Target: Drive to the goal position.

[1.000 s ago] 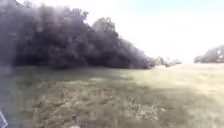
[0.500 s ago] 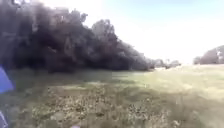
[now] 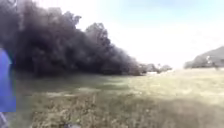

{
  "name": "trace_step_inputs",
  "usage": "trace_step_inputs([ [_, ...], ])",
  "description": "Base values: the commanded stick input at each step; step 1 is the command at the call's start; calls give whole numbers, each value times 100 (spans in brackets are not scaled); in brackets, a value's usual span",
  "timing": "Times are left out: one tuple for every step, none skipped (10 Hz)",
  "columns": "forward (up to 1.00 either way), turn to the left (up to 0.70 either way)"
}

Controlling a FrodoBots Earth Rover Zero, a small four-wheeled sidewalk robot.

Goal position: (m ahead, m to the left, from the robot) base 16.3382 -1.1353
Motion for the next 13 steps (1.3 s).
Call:
trace_step_inputs([
  [70, -23],
  [70, -34],
  [70, -31],
  [70, -27],
  [70, 0],
  [70, 0],
  [70, -30],
  [70, -23],
  [70, -15],
  [70, -7],
  [70, -2],
  [70, -15],
  [70, -28],
])
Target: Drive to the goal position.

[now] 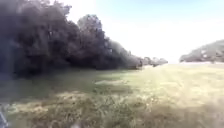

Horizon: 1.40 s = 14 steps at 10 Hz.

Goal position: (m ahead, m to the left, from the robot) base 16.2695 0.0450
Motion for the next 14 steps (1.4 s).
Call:
trace_step_inputs([
  [70, -20],
  [70, -5],
  [70, 0],
  [70, 0],
  [70, 0],
  [70, 0],
  [70, -35],
  [70, -35],
  [70, -21],
  [70, -12],
  [70, -2],
  [46, 0],
  [16, 0],
  [0, 0],
])
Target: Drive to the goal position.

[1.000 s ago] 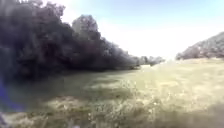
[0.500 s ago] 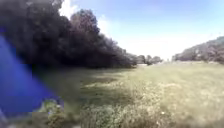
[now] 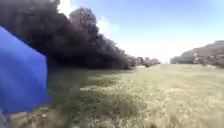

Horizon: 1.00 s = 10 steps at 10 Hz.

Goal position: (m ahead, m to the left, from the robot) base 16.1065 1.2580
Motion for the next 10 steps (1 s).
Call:
trace_step_inputs([
  [0, 0],
  [0, 0],
  [0, 0],
  [0, 0],
  [0, 0],
  [0, 0],
  [0, 0],
  [0, 0],
  [70, 0],
  [70, 0],
])
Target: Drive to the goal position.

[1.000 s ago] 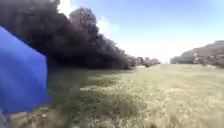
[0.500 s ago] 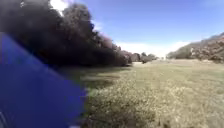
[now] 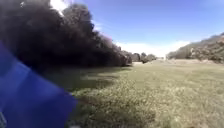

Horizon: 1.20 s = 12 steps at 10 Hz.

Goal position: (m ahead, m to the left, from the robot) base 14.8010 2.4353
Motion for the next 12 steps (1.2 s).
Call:
trace_step_inputs([
  [70, 0],
  [70, 0],
  [70, 0],
  [70, 0],
  [70, 0],
  [70, 0],
  [70, 0],
  [70, -35],
  [70, -35],
  [70, 0],
  [70, 0],
  [70, -27],
])
